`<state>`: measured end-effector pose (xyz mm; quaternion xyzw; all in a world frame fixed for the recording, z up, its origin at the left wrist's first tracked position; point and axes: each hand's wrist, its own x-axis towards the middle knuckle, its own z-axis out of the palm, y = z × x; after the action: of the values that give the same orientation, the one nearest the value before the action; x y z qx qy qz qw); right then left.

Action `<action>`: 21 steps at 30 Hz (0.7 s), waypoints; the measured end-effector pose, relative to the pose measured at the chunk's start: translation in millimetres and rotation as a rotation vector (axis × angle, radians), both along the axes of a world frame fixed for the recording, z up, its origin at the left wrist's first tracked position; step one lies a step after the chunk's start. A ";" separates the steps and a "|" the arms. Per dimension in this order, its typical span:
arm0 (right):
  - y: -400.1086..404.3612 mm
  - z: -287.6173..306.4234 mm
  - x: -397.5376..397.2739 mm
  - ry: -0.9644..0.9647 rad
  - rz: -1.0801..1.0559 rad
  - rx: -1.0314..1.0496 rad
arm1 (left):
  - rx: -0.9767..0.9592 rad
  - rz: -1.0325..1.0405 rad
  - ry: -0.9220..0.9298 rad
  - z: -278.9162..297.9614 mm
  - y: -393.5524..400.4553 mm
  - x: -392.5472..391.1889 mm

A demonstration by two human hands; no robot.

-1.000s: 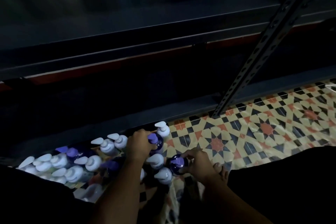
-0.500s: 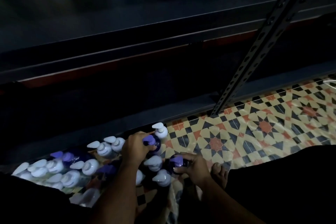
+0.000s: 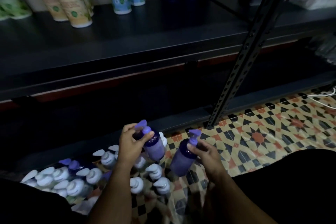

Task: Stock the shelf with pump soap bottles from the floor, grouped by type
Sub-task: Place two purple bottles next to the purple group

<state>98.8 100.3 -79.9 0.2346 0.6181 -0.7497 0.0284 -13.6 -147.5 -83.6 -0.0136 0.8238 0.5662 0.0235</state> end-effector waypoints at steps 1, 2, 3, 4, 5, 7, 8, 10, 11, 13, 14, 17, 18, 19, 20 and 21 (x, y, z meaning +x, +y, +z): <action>-1.5 9.7 -1.1 0.018 -0.035 -0.028 | 0.082 0.013 -0.009 12.0 0.5 0.7; -4.1 19.4 -2.4 0.039 -0.062 -0.061 | 0.152 0.007 -0.024 24.9 1.4 2.0; -6.8 28.3 -4.2 0.064 -0.085 -0.096 | 0.195 -0.019 -0.044 38.4 3.4 3.7; -9.7 37.1 -5.9 0.097 -0.107 -0.139 | 0.218 -0.058 -0.059 51.1 5.7 6.2; -12.2 45.3 -6.7 0.136 -0.124 -0.178 | 0.232 -0.100 -0.063 62.4 7.5 9.7; -16.4 61.0 -8.4 0.208 -0.124 -0.205 | 0.245 -0.132 -0.066 78.9 13.5 16.8; -18.3 68.5 -8.6 0.229 -0.112 -0.193 | 0.252 -0.116 -0.063 84.2 16.9 20.1; -21.5 80.7 -8.1 0.245 -0.097 -0.162 | 0.271 -0.044 -0.051 92.8 24.2 28.0; -22.8 85.2 -7.4 0.245 -0.098 -0.150 | 0.280 -0.004 -0.055 94.3 26.9 31.6; -25.4 91.0 -5.9 0.218 -0.103 -0.118 | 0.279 0.055 -0.086 97.0 28.8 38.8; -26.4 92.1 -4.9 0.184 -0.114 -0.108 | 0.277 0.072 -0.122 95.5 27.3 41.2; -26.5 90.2 -2.4 0.036 -0.179 -0.157 | 0.287 0.060 -0.320 98.3 21.9 49.7; -25.3 89.8 -1.0 -0.009 -0.184 -0.196 | 0.307 0.030 -0.395 102.9 20.8 53.6; -23.7 89.9 0.6 -0.041 -0.159 -0.226 | 0.336 -0.008 -0.473 108.2 20.6 57.8; -22.9 92.5 3.0 -0.066 -0.108 -0.244 | 0.367 -0.041 -0.545 110.6 20.0 60.6; -23.0 95.7 5.7 -0.084 -0.051 -0.244 | 0.412 -0.073 -0.613 114.6 19.4 64.3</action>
<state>104.5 77.4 15.8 0.2761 0.5145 -0.8093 0.0637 50.7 -128.1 31.1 -0.1482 0.6474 0.6885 0.2913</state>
